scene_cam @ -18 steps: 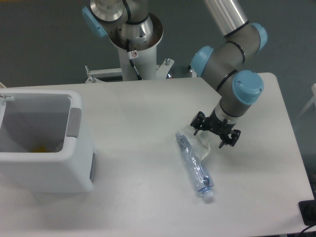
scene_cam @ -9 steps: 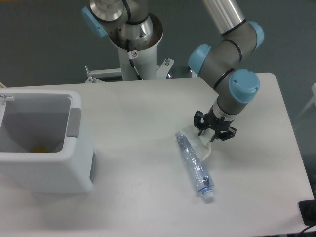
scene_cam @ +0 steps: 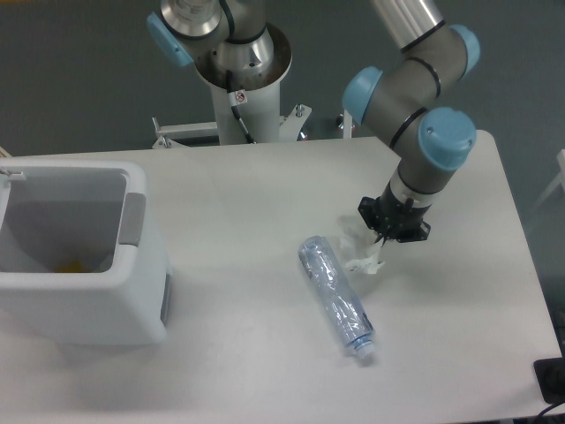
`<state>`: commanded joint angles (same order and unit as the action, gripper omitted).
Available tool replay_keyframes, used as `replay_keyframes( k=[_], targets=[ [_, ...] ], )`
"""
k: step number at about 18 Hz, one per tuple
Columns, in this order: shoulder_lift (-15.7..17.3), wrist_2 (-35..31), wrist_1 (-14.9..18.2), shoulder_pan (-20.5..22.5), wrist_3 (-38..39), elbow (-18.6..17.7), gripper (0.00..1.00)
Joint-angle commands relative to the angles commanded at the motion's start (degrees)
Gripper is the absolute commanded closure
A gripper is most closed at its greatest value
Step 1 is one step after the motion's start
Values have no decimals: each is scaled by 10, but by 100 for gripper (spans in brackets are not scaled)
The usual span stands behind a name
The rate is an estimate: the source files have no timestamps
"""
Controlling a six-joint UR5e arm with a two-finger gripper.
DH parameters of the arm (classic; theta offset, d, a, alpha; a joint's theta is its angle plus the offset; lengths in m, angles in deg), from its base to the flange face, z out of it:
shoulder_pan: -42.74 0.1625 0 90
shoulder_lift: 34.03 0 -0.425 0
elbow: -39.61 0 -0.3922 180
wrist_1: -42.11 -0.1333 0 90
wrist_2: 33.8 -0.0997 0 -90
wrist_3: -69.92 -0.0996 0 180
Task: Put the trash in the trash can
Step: 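Move the gripper down over the crumpled white tissue and close on it, then lift the tissue and carry it over the white trash bin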
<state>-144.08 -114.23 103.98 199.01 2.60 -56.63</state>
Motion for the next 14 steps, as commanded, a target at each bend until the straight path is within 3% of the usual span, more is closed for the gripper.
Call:
replay_keyframes(
  k=[4, 9, 14],
  targets=[
    [39, 55, 0, -10, 79, 4, 100],
    [83, 105, 1, -79, 205, 17, 100],
    [127, 164, -1, -114, 287, 40, 100]
  ],
)
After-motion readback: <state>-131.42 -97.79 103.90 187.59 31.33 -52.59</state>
